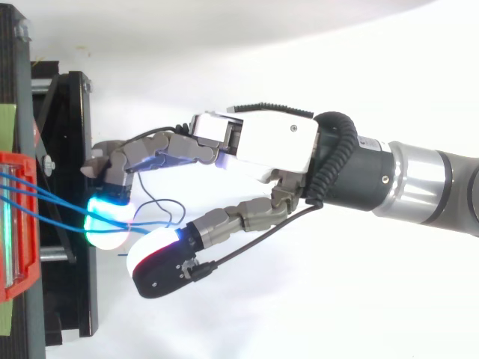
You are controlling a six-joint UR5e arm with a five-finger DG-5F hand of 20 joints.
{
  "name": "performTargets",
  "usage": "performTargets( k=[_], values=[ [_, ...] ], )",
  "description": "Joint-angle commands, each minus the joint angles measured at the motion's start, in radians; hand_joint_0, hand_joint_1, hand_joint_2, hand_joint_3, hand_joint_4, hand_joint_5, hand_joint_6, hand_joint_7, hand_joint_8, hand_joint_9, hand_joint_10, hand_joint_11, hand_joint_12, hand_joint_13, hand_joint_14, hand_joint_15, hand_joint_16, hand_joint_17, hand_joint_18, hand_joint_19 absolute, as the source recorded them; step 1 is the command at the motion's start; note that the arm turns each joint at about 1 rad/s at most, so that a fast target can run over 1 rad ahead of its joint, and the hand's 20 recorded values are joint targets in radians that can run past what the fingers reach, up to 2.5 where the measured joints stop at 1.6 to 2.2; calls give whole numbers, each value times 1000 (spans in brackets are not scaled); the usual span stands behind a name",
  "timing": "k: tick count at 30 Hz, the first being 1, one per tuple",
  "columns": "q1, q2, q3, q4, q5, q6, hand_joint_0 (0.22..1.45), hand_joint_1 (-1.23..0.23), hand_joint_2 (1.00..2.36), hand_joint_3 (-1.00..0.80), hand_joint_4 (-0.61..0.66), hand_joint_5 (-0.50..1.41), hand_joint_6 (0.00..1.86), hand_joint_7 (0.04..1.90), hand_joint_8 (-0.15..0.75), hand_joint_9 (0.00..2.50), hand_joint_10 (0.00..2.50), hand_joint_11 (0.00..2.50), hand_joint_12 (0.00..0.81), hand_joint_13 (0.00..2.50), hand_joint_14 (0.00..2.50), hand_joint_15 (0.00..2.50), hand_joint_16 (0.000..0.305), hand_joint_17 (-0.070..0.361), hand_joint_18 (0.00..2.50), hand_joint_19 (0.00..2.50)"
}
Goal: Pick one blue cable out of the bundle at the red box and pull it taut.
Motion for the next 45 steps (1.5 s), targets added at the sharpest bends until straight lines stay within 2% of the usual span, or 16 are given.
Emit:
performTargets(
  k=[1,3,5,10,18,24,30,33,35,36,45],
  values=[
    [-2,0,1,-3,-2,1,591,-651,1008,-379,196,-166,765,866,298,397,0,57,379,212,0,83,56,126,223,31],
    [-2,0,1,-3,-2,-1,592,-647,1010,-356,193,-172,799,830,300,398,1,62,379,215,2,82,56,126,225,23],
    [-2,0,1,-3,-1,-1,590,-644,1014,-312,172,-180,816,882,300,398,1,77,379,216,2,89,56,126,227,25],
    [-2,0,1,-1,-2,1,590,-664,1016,-222,168,-197,888,815,301,397,2,94,379,218,1,85,56,126,238,29],
    [-4,0,1,-3,-2,1,594,-697,1018,-169,136,-202,908,805,299,397,2,111,380,226,2,80,55,125,264,16],
    [-2,2,1,-3,-1,1,599,-721,1022,-70,64,-199,928,817,300,433,2,135,379,255,4,75,54,122,299,15],
    [-2,2,1,-3,-13,9,607,-746,1024,-23,5,-190,929,859,311,523,5,228,379,300,2,96,53,120,334,27],
    [-4,2,1,-11,-30,24,615,-761,1024,-16,-31,-190,930,873,311,569,6,289,380,320,3,100,53,120,355,44],
    [-4,9,1,-26,-48,35,620,-769,1024,-20,-39,-190,930,869,312,596,7,344,379,326,3,102,53,120,362,43],
    [-5,18,1,-53,-67,45,621,-769,1024,-23,-42,-190,930,870,311,601,8,362,380,327,3,105,53,120,362,43],
    [-11,57,1,-218,-79,96,635,-808,1025,-64,-55,-193,931,900,321,673,10,487,382,348,3,106,53,120,383,45]
  ],
)
